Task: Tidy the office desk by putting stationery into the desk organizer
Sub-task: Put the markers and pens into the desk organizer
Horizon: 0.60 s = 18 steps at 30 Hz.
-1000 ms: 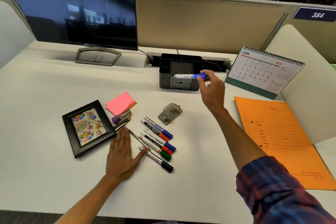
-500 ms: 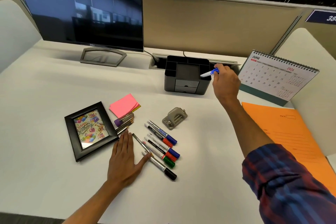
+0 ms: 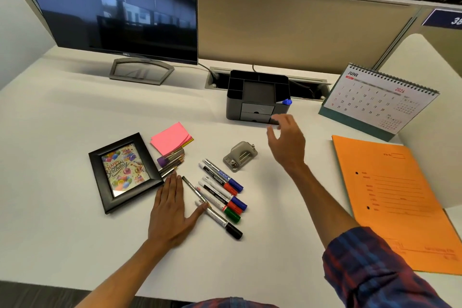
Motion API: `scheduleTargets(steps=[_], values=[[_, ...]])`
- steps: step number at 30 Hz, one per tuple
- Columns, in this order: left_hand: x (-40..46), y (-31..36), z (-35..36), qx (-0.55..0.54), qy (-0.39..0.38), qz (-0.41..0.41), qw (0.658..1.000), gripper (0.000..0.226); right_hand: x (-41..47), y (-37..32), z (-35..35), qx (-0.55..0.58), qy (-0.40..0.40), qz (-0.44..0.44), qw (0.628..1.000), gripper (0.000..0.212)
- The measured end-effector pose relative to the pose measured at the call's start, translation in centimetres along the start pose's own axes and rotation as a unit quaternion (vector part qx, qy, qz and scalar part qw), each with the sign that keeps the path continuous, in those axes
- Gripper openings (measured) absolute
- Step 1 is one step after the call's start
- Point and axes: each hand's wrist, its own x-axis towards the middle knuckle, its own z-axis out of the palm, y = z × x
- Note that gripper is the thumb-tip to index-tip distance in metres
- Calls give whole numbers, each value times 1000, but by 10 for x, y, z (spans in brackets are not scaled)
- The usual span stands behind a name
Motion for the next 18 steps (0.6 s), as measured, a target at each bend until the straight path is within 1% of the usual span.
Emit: scheduleTargets(steps=[2,6,9,14,18], values=[[0,0,0,-1,-1,1,1000,103,-21,-8,6,4,-31,4,999,25],[0,-1,0,1,1,0,1000,102,-59,-24,16,16,-121,-13,992,16],[0,0,0,3,-1,1,1000,102,-82,-34,20,11,-167,-20,986,13],[0,1,-1,-2,1,2,1000,103,-100,-37,23,9,-249,-18,968,24],[0,0,-1,-6,0,0,1000,103,-110,-31,23,-22,-292,-8,956,32]])
